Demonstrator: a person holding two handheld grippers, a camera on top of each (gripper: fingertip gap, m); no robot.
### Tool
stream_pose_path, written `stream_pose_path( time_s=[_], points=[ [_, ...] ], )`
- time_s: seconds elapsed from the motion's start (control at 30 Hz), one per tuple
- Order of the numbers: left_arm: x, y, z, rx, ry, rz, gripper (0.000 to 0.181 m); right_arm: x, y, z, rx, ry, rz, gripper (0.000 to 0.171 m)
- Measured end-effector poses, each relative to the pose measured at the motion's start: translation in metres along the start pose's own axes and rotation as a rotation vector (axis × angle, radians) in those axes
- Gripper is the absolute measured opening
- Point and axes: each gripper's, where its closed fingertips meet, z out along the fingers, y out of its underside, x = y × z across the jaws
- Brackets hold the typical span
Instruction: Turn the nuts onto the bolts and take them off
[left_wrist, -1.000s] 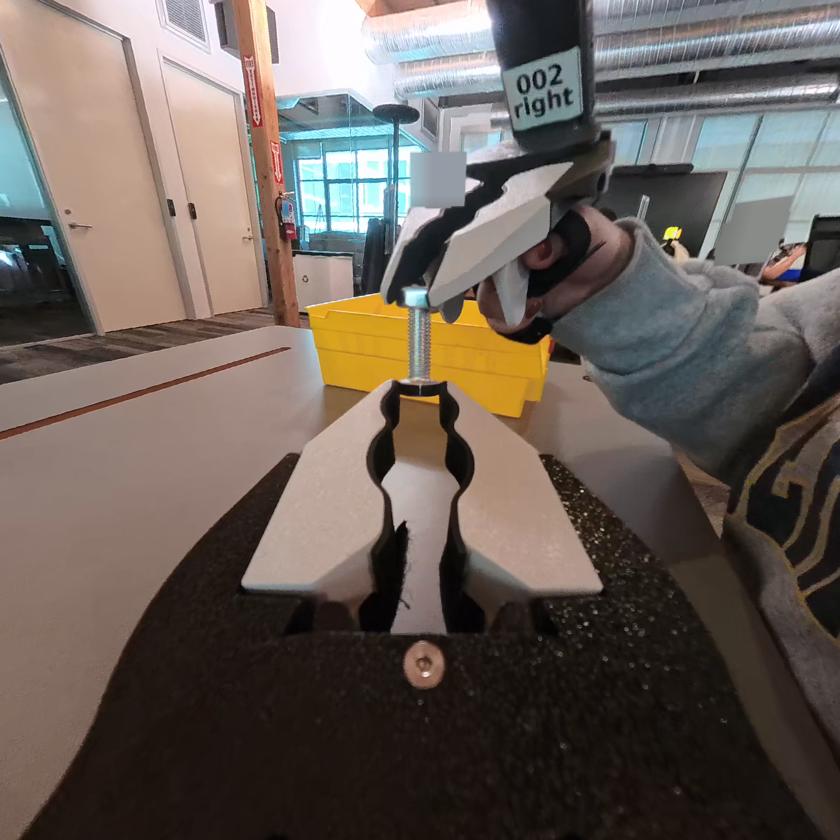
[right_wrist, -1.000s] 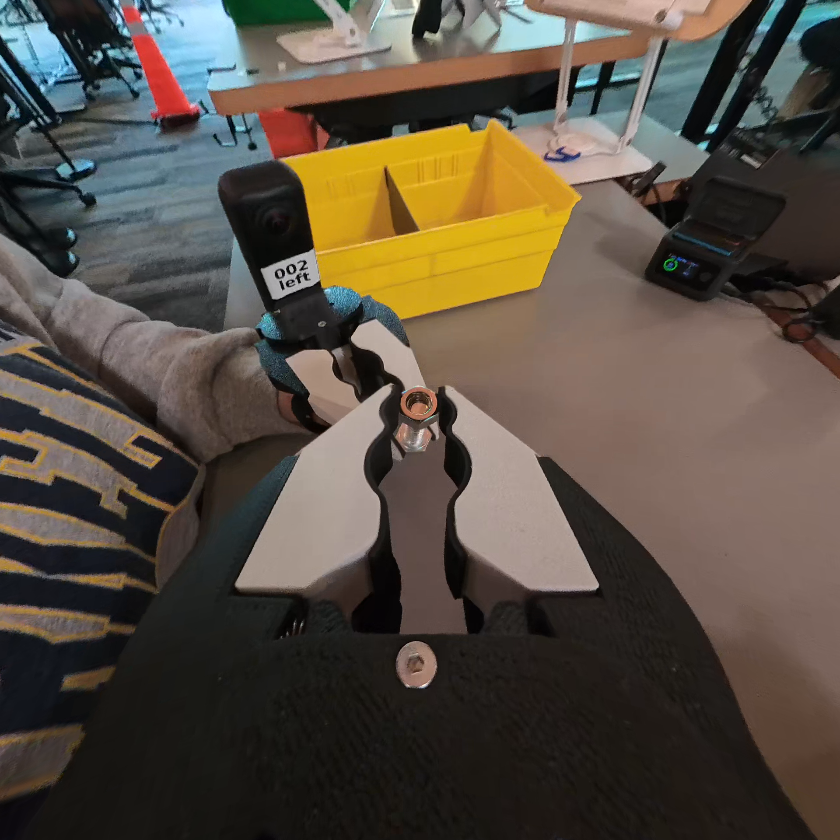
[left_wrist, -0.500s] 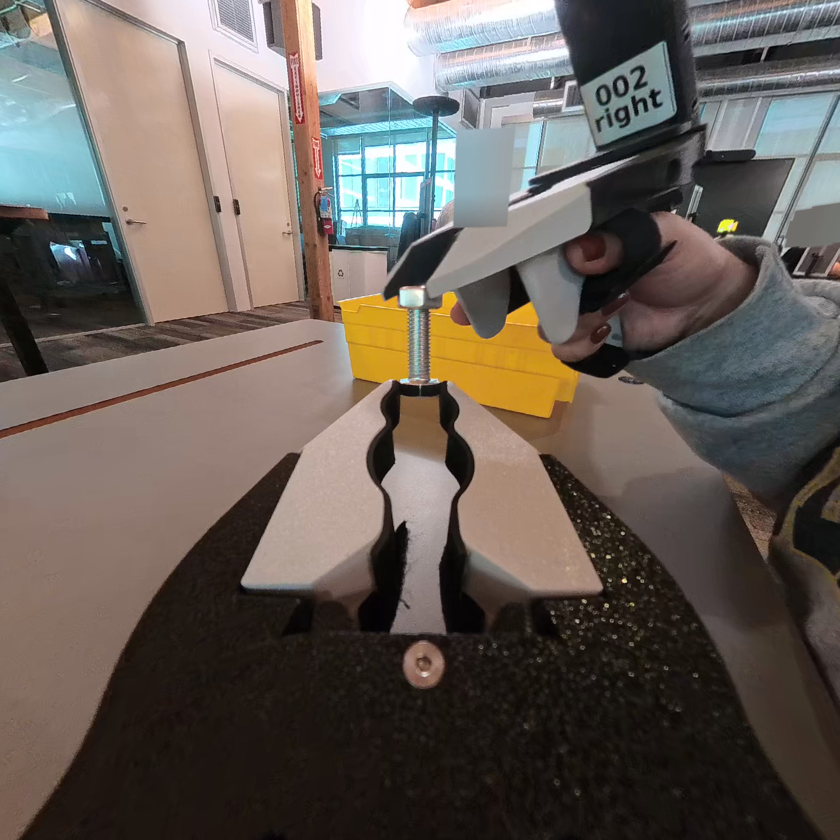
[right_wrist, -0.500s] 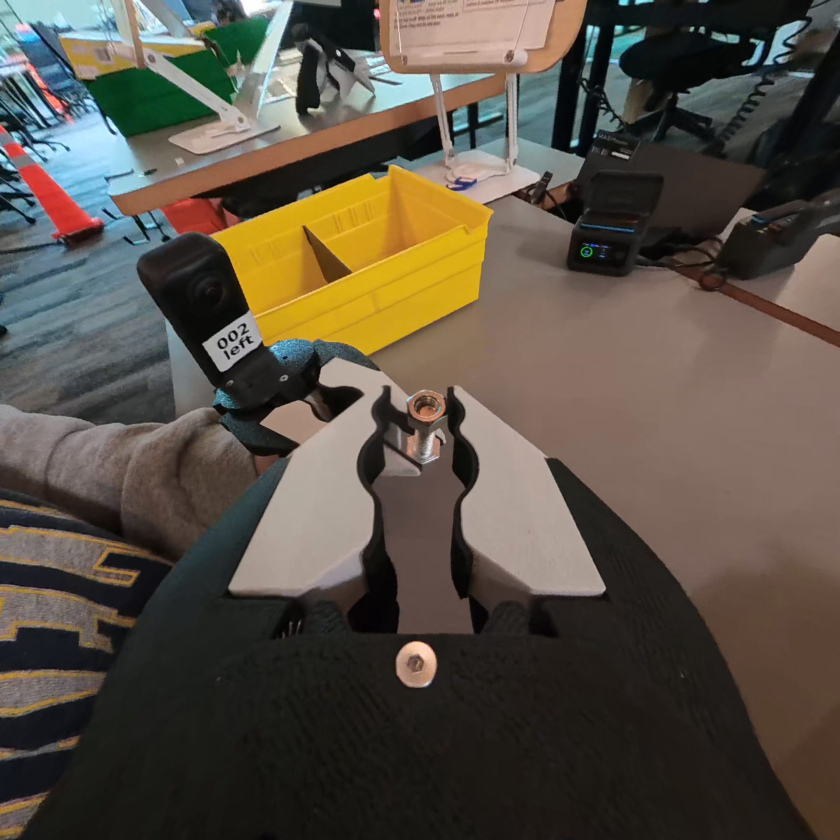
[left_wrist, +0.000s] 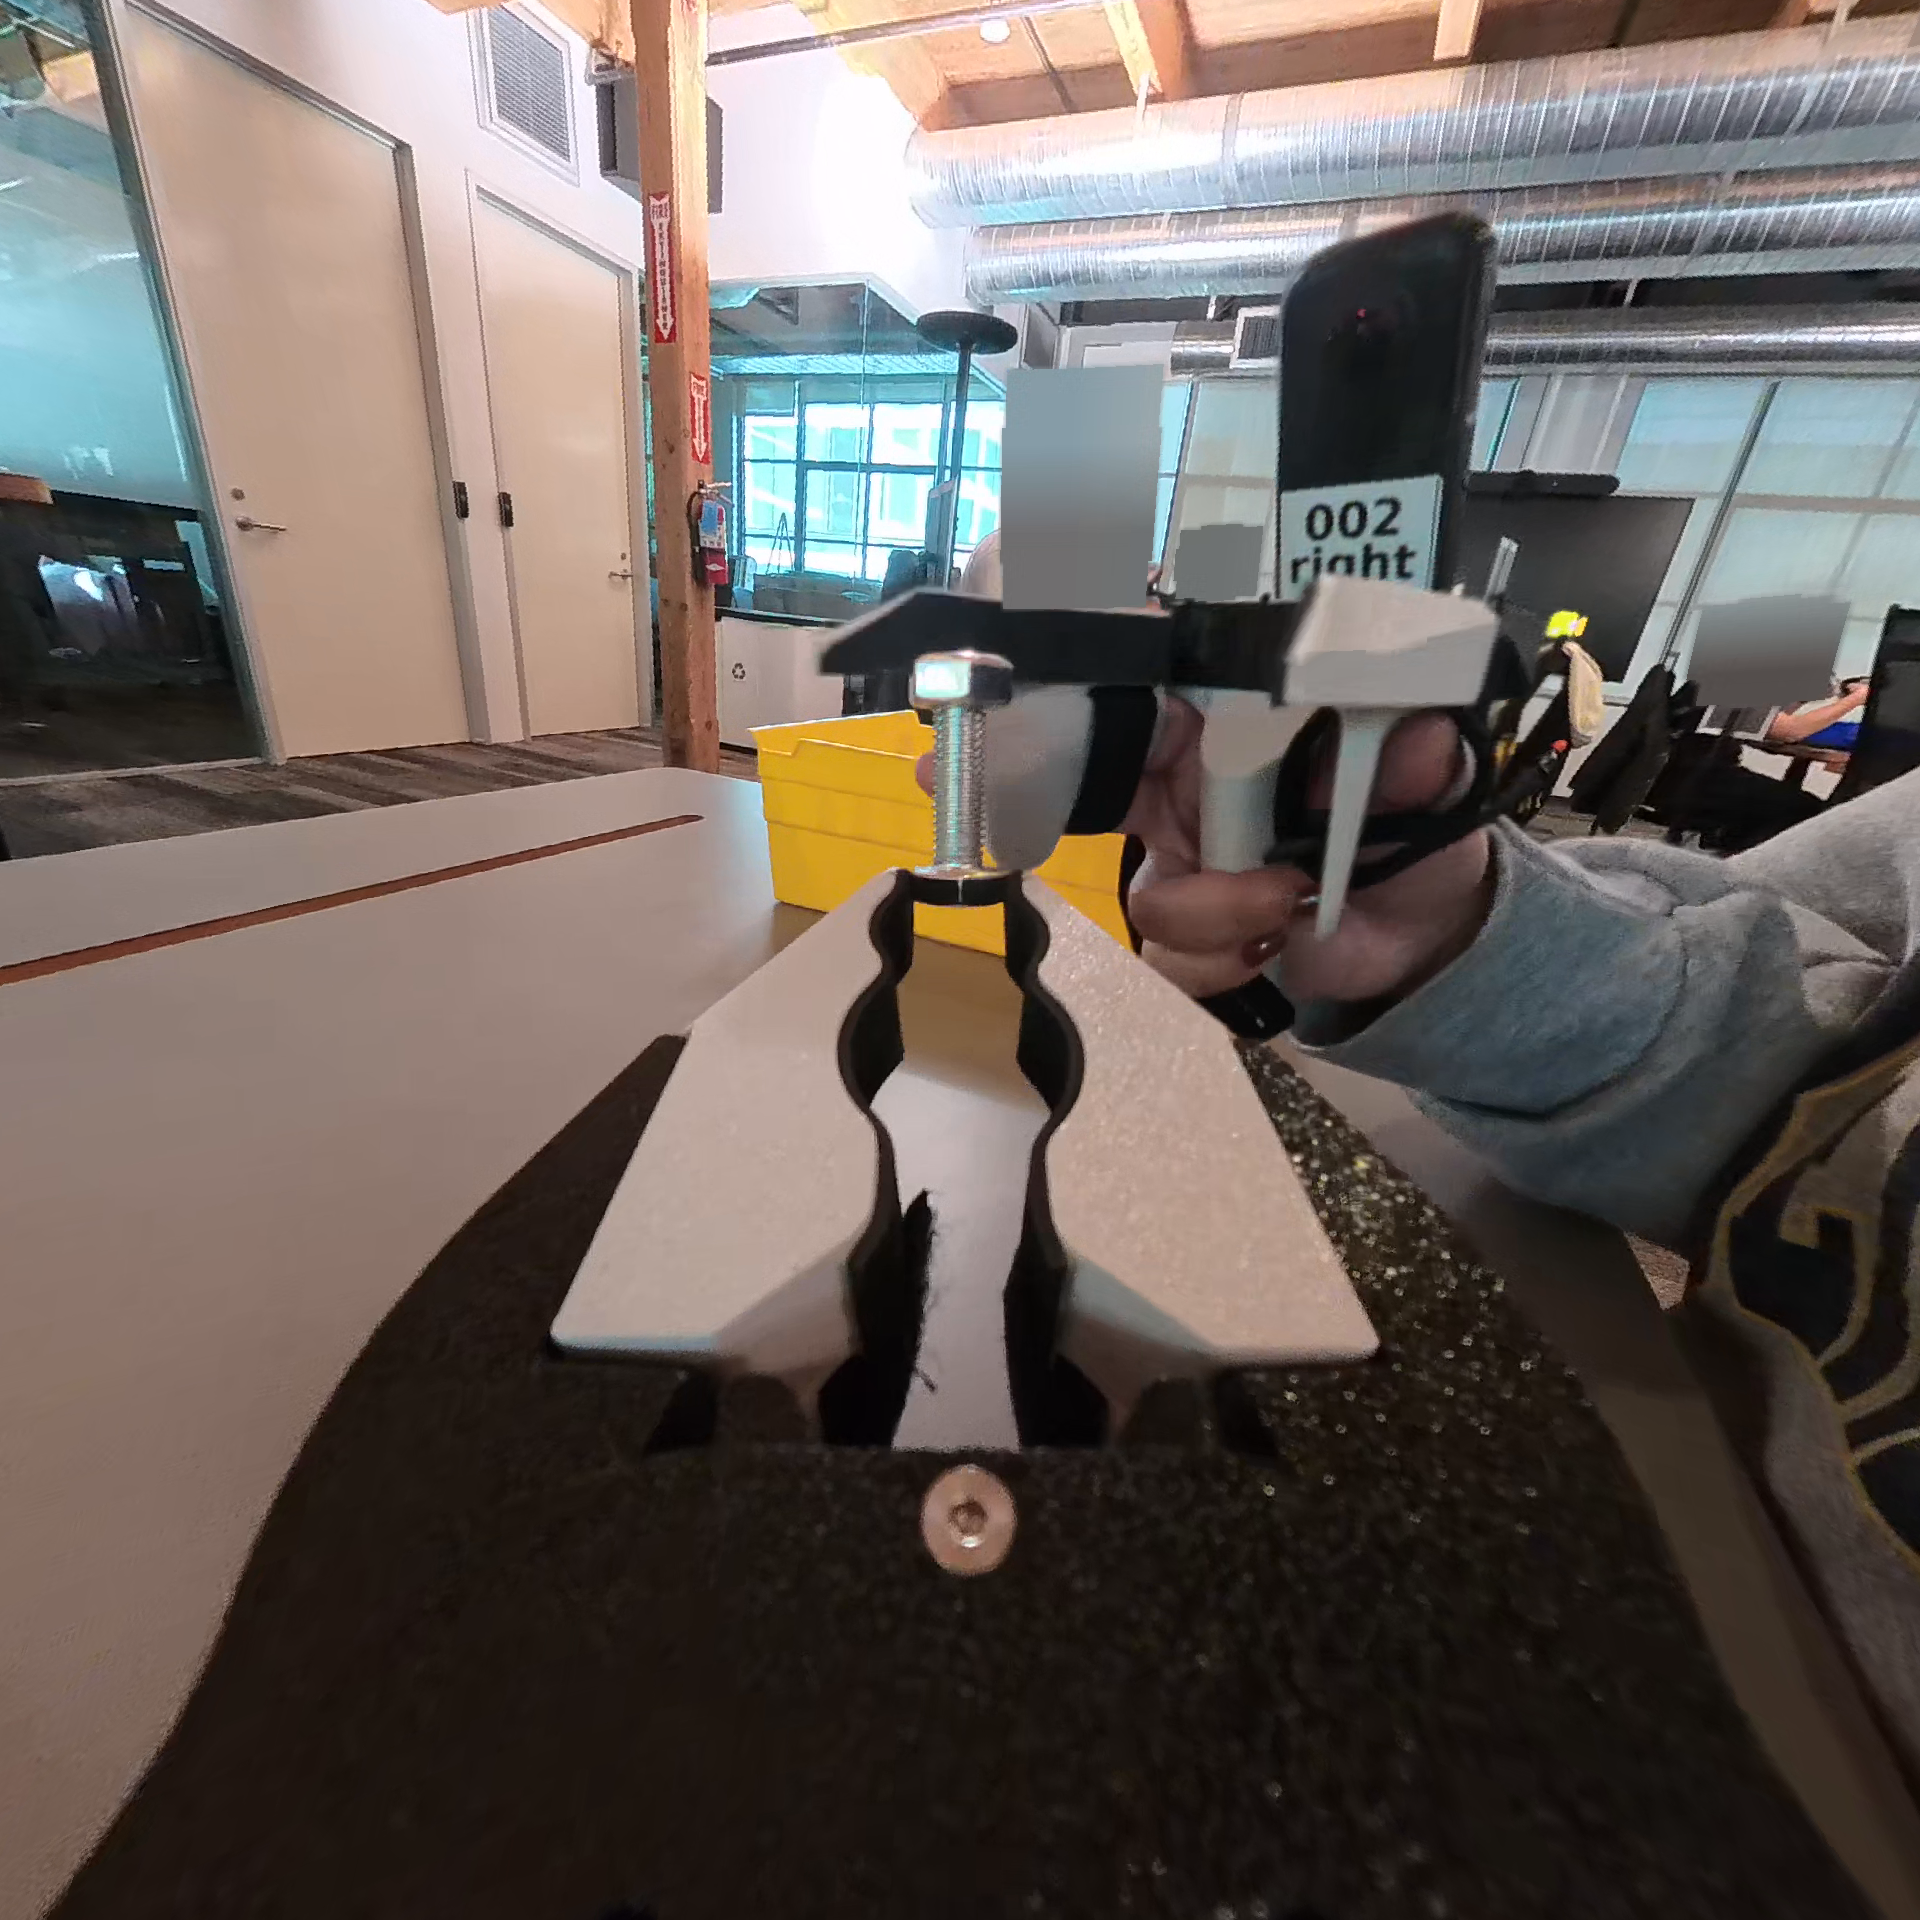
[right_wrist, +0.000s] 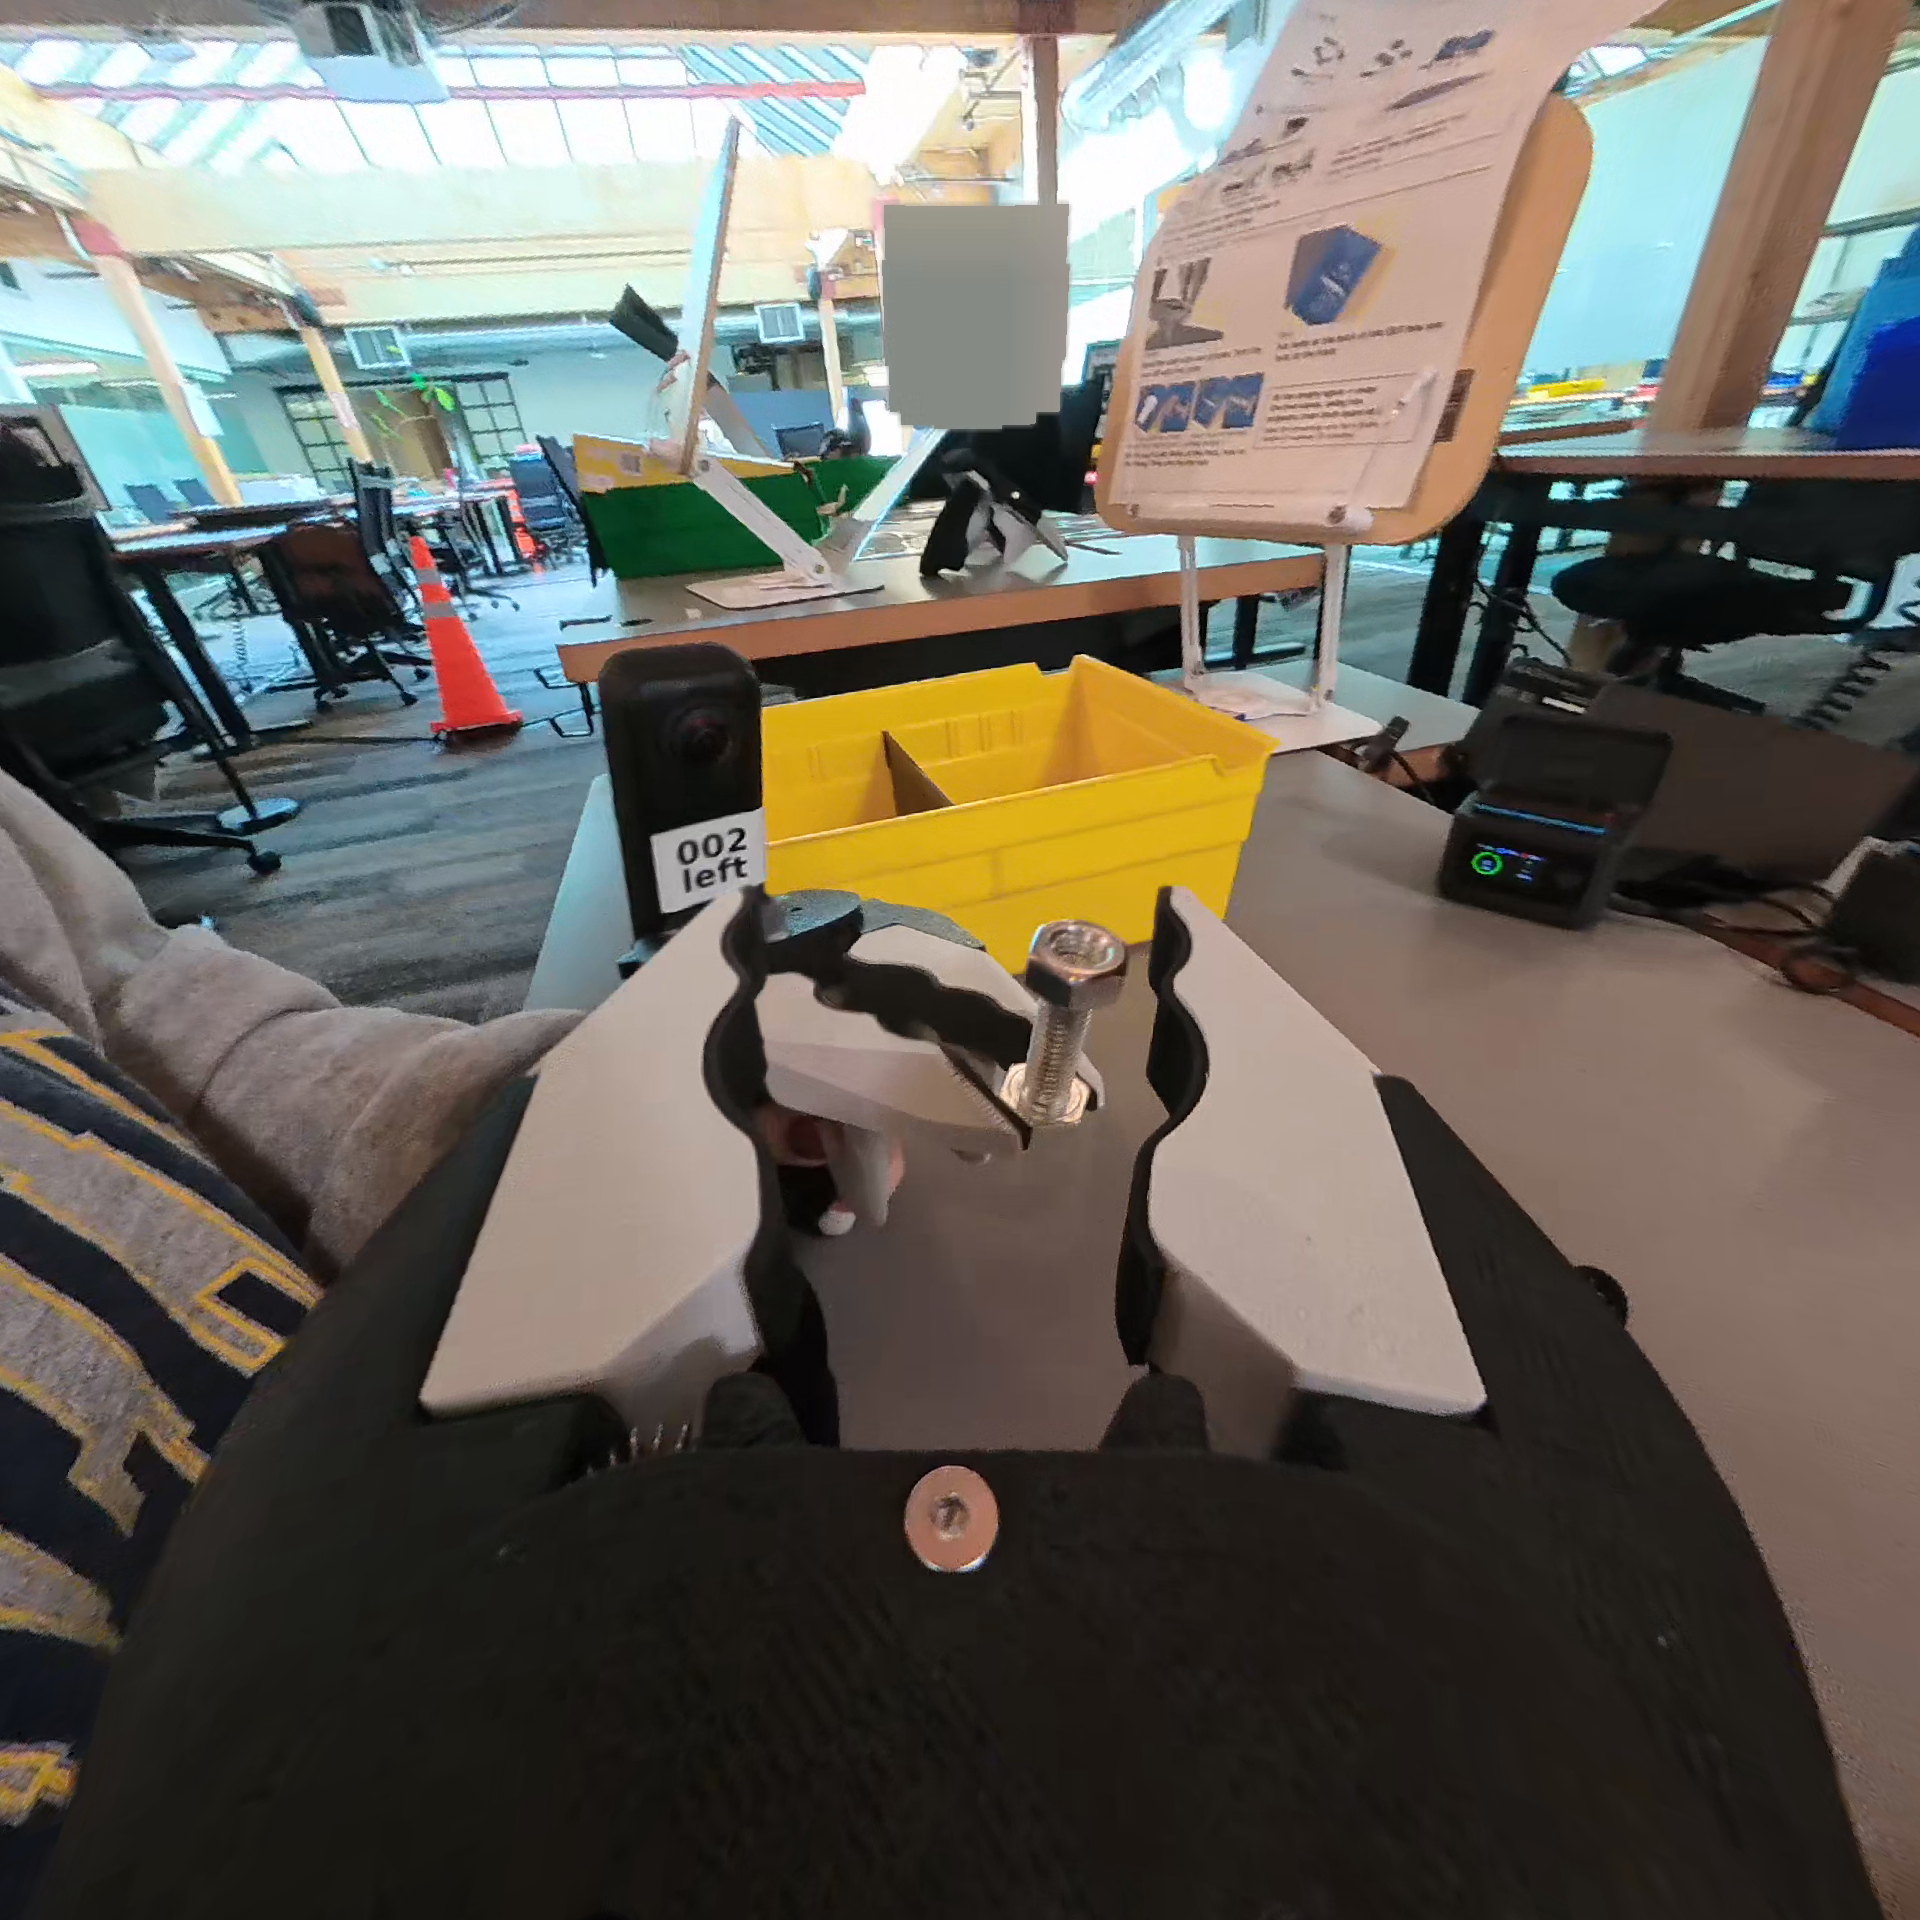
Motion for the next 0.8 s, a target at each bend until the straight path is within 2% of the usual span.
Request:
stream_pose_path(
  time_s=[0.17, 0.3, 0.4, 0.5, 0.67, 0.77, 0.8],
  points=[
    [-0.011, -0.008, -0.006, 0.058, -0.022, -0.072, 0.015, -0.002, 0.003, -0.010, 0.016, -0.005, -0.026, 0.077],
    [0.002, -0.002, 0.001, 0.015, 0.035, -0.040, 0.015, -0.003, -0.002, 0.000, 0.044, -0.040, 0.003, 0.085],
    [-0.004, -0.005, -0.002, 0.037, 0.005, -0.053, 0.015, -0.007, 0.002, 0.002, 0.027, -0.056, -0.011, 0.087],
    [-0.016, -0.011, -0.009, 0.074, -0.032, -0.096, 0.015, -0.003, -0.001, -0.010, 0.061, -0.042, -0.005, 0.075],
    [0.007, 0.002, 0.005, -0.011, 0.055, -0.003, 0.015, -0.001, 0.001, 0.004, 0.040, -0.060, 0.020, 0.079],
    [-0.004, -0.005, -0.002, 0.036, 0.003, -0.030, 0.015, -0.007, 0.001, 0.000, 0.056, -0.077, 0.024, 0.081],
    [-0.013, -0.009, -0.006, 0.054, -0.035, -0.048, 0.015, -0.005, 0.000, -0.006, 0.070, -0.072, 0.024, 0.077]
  ],
)
